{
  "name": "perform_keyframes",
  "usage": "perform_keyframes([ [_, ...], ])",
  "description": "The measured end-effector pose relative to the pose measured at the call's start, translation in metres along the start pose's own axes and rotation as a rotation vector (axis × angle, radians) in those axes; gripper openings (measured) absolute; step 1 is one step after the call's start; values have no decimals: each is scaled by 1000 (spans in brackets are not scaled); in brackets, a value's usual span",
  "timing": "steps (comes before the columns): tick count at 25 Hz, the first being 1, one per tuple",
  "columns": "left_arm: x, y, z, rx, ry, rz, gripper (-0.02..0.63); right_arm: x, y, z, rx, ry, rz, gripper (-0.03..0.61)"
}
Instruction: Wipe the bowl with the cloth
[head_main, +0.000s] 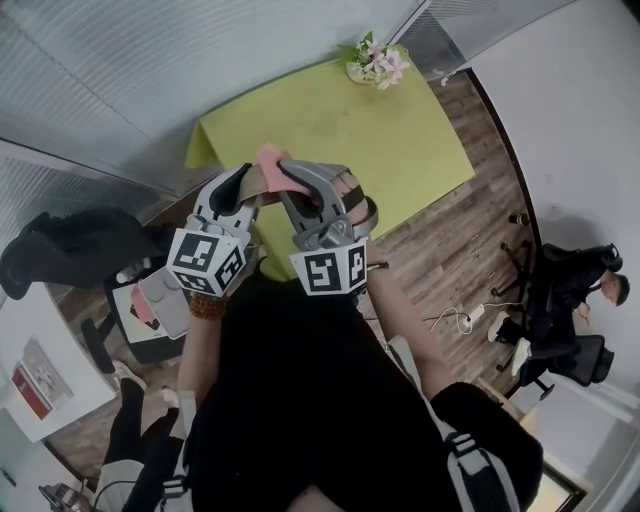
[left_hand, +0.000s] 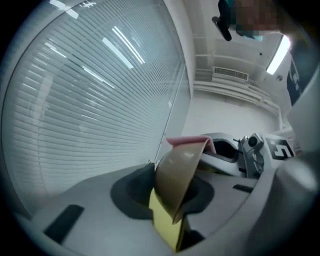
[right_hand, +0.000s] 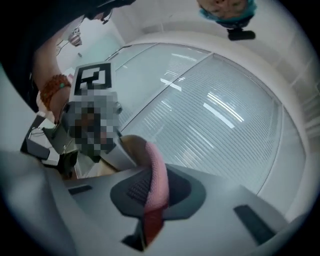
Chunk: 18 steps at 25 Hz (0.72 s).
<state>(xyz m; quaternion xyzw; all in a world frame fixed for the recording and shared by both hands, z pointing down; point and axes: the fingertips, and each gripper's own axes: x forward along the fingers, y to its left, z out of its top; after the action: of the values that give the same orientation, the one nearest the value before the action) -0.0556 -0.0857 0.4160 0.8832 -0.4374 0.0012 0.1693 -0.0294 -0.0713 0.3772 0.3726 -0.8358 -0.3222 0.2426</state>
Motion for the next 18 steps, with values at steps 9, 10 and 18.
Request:
perform_keyframes([
  [9,-10,11,14,-689,-334,-94,89,3,-33,2,697,-142,2,21],
  [10,-6,8,8,-692,-310,-106,90,3,-30,-4,695,-114,22,25],
  [18,22,-11,-74,173,346,-20,84,-4,28,-52,-92,168,223,23],
])
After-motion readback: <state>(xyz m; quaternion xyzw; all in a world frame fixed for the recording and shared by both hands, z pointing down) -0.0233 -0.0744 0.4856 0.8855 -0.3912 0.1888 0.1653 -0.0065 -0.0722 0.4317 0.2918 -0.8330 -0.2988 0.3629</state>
